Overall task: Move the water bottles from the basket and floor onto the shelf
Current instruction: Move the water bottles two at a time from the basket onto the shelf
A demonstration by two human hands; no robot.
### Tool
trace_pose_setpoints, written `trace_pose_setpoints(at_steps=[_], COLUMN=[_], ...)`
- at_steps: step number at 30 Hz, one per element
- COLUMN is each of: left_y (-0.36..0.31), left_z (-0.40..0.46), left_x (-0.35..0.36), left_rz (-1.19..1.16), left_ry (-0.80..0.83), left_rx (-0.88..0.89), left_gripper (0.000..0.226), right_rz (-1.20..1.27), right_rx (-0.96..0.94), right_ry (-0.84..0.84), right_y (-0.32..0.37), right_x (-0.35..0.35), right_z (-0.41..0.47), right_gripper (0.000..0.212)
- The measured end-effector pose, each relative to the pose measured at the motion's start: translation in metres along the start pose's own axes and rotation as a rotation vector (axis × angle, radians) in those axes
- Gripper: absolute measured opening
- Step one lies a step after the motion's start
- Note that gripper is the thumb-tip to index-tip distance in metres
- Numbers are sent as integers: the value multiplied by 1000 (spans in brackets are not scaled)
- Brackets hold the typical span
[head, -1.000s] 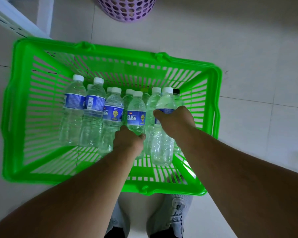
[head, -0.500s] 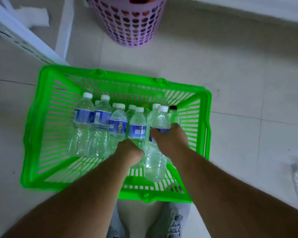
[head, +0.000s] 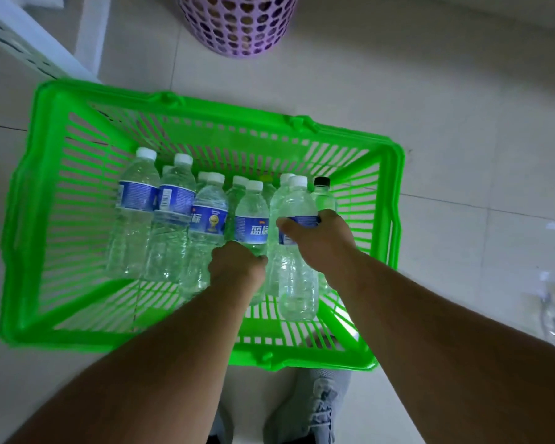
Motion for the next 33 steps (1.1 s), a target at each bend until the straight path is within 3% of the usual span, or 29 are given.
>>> trace_pose_setpoints(at_steps=[7, 14, 19, 26, 33], left_y=[8, 25, 25, 0, 0], left_z=[-3, -45, -119, -283, -455], left_x=[-5, -57, -145, -305, -428], left_rz=[-93, -213, -413, -494, -582], left_ry=[-40, -75, -48, -74, -93], left_rx=[73, 250, 384, 555, 686], left_gripper=[34, 41, 37, 45, 34], right_rz=[74, 105, 141, 174, 226], right_rx=[-10, -136, -248, -450, -658], right_ry=[-3, -33, -36, -92, -166], right_y=[3, 44, 111, 230, 306], right_x=[-13, -48, -100, -217, -325], right_z=[-5, -47, -124, -281, -451], right_gripper=[52, 41, 39, 29, 28])
Point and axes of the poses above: each hand's wrist, its own z-axis towards the middle knuckle, its own x-axis out of the palm, y = z × x, the point moved 4 cm from there along z, towards the middle knuckle
